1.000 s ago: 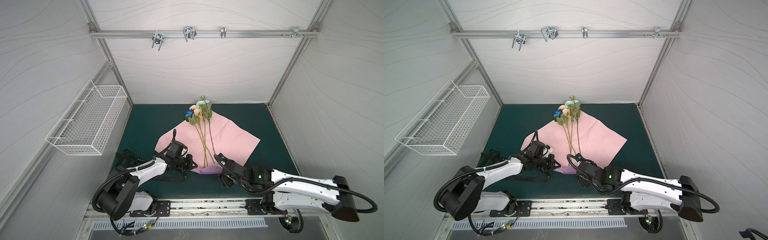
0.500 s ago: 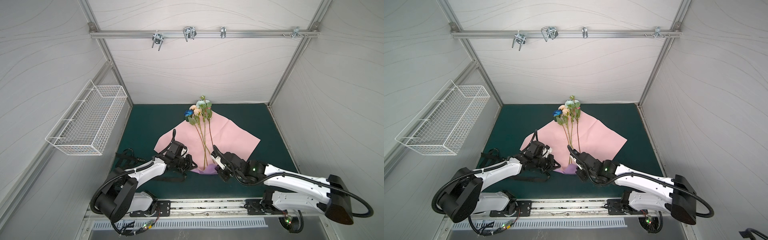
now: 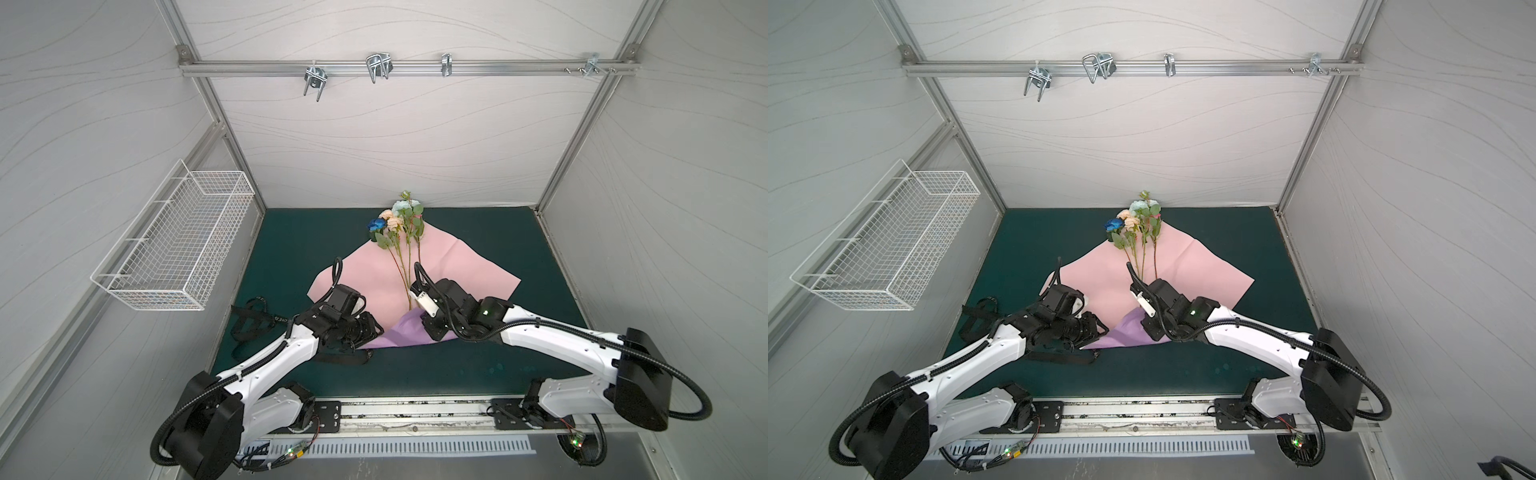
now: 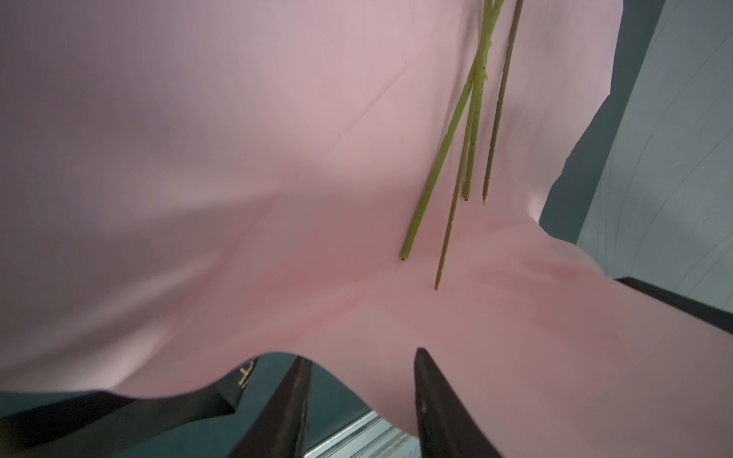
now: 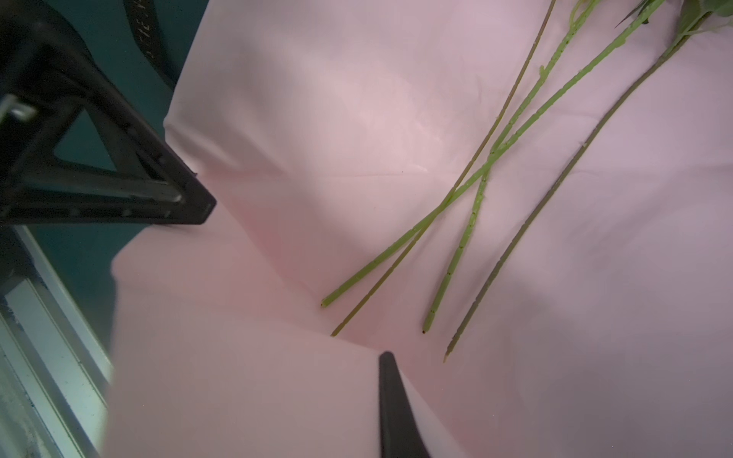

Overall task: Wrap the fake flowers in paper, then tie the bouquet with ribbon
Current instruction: 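Lift the near paper corner with both grippers and fold it up over the stems, then push the folded lilac corner toward the rose stems with both grippers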

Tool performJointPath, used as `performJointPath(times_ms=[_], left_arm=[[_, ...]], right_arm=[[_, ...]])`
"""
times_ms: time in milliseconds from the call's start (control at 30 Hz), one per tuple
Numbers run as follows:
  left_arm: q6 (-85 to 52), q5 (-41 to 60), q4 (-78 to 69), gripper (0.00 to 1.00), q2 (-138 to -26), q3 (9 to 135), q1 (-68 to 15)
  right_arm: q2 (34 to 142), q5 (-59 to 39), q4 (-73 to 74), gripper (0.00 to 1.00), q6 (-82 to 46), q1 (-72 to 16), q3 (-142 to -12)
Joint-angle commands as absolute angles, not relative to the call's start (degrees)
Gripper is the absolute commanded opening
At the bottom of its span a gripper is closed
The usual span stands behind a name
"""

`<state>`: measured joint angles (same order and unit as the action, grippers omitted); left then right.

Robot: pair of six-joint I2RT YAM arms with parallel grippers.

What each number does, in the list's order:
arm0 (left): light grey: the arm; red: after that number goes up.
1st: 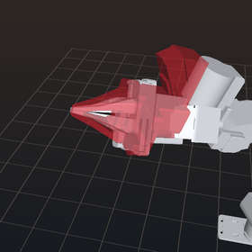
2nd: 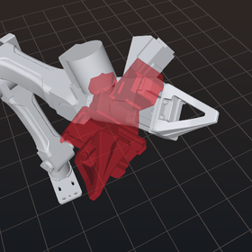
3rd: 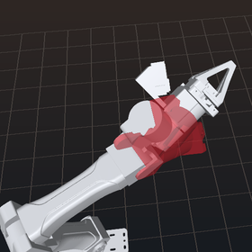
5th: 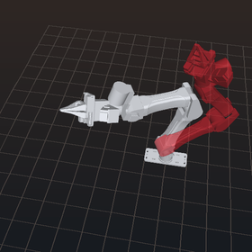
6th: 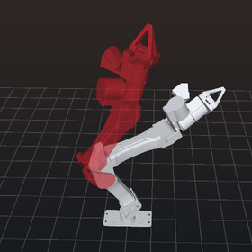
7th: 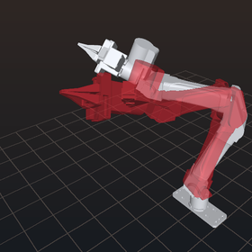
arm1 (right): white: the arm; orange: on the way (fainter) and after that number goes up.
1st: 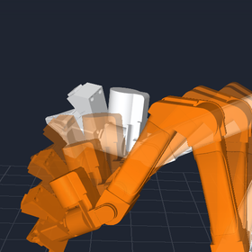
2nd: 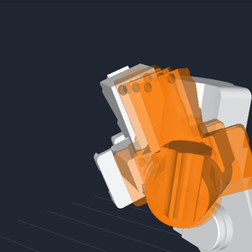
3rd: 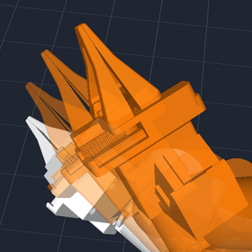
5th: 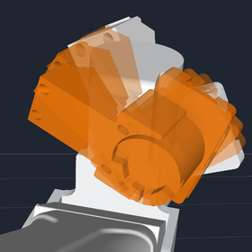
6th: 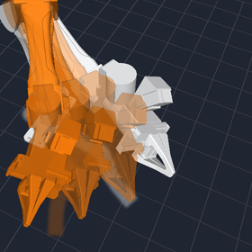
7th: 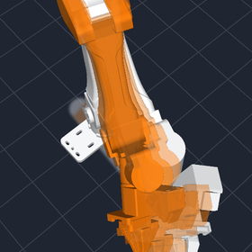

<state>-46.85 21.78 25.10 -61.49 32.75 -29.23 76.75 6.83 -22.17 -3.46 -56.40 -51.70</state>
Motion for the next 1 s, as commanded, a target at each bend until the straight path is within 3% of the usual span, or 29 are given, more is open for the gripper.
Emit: performJointPath(times_ms=[0, 167, 267, 433, 667, 967], left_arm=[[-40.13, 14.80, 31.11, 0.45, -57.82, 37.08, -29.00], [-30.51, 12.43, 27.96, 0.49, -53.66, 38.06, -29.02], [-24.71, 11.65, 18.68, 0.50, -49.59, 34.38, -29.07], [-22.14, 9.71, -0.62, 0.61, -46.06, 26.30, -29.07], [-15.01, 11.72, -4.44, 0.72, -60.63, 30.55, -29.04], [-2.38, 21.63, 1.39, 0.75, -79.33, 43.82, -28.46]], right_arm=[[79.55, 4.82, -21.53, 0.04, -0.33, -54.54, -53.73], [82.29, 3.24, -22.12, 0.06, -0.61, -52.06, -55.29], [83.43, 2.39, -22.24, 0.07, -1.14, -51.10, -56.30], [85.93, 1.08, -23.27, 0.07, -1.80, -49.32, -57.87], [88.40, -2.28, -23.03, 0.00, -2.89, -47.39, -58.27], [88.90, -3.32, -21.57, 0.00, -3.07, -45.10, -58.36]])
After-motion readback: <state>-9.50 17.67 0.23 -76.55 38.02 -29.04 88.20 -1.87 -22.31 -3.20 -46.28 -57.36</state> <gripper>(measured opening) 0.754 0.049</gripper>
